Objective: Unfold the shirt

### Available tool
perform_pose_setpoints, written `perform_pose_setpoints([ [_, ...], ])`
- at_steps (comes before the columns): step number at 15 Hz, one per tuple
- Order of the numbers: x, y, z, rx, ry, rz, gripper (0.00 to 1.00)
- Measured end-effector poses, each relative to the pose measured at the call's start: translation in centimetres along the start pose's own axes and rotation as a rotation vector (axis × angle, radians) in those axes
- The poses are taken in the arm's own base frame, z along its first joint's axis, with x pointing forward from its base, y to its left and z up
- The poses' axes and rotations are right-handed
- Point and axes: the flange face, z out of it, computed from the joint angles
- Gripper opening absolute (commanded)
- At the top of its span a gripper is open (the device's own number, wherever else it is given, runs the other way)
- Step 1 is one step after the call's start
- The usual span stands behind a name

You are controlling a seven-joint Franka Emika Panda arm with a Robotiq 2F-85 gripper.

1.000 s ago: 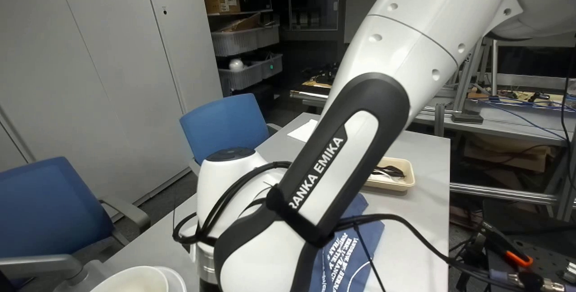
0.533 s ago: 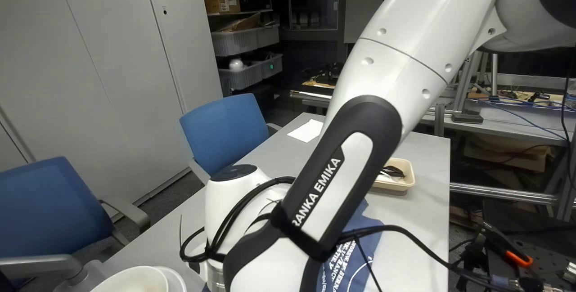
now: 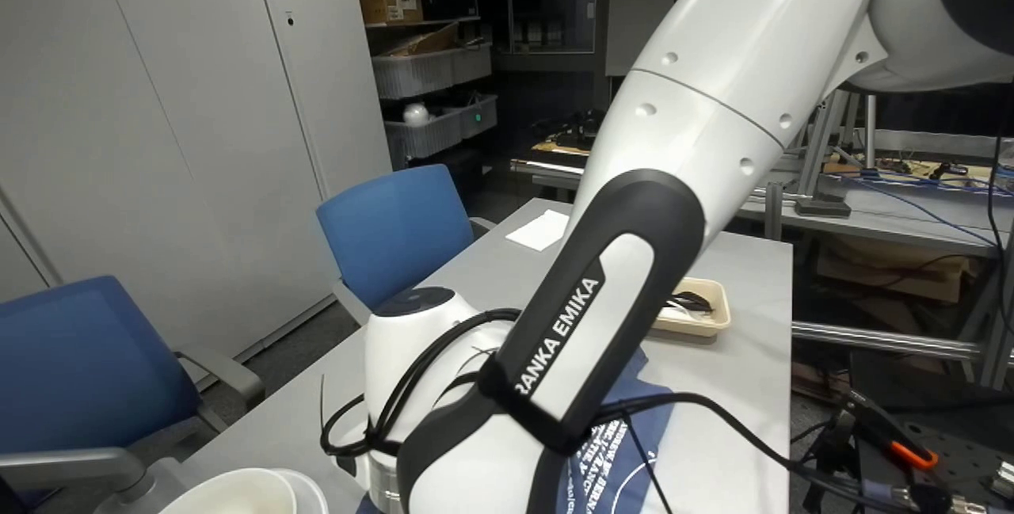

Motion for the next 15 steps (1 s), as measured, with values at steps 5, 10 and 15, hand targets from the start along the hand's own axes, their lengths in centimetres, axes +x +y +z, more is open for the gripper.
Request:
perform_pose_setpoints([
  [5,-0.3,0.6,0.0,-0.007,-0.004,0.009,0.00],
  [10,0.1,2.0,-2.0,-0.045,0.017,0.059,0.00],
  [15,1.6,2.5,-9.1,-0.120,0.048,0.133,0.00],
])
